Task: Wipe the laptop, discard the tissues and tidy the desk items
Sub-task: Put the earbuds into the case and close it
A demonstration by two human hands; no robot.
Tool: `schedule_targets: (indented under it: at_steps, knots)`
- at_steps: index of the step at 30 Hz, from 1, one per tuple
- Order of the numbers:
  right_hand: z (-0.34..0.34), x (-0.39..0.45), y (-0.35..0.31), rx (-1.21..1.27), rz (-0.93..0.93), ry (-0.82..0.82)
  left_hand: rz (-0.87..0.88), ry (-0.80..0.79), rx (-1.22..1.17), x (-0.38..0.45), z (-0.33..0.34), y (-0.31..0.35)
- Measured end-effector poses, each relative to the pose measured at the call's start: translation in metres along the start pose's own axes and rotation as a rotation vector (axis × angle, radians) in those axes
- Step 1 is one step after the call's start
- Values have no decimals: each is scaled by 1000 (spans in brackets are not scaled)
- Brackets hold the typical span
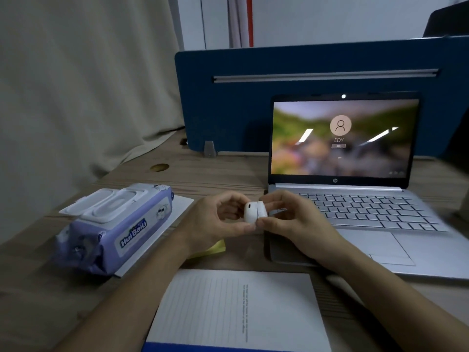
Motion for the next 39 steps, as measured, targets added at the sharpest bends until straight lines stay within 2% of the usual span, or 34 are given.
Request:
schedule_targets:
  at_steps: [5,9,11,18,23,28,39]
  knots:
    - [-7,-6,-8,-339,-152,194,-60,-86,51,-4,-1,-12]
    - [-6,-11,-16,-309,-369,244,-84,-115,-20,-6,-3,-13]
    - [-7,-10,-18,-285,-403,264,-92,-137,-39,-7,-5,-13]
    - [-4,10,-19,-378,-250,356,-134,-103,-24,-8,-12,-22]
    - [0,22,-12,-403,-118,314,-147,47,85,-10,-31,-24]
    - [3,27,-5,-428,-61,320,-147,142,277,-12,-50,-29]
    - [8,33,-2,-422,-23,322,-253,51,354,-12,-43,-42]
Point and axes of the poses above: each hand's wrist, its own x-axis towards the middle knuckle, its own z-axis out of the palm, y = z × x, the point moved 4 cm from there along x, towards the middle knuckle, and after that the axes turned 15 degrees about z, right-handed, at the moved point
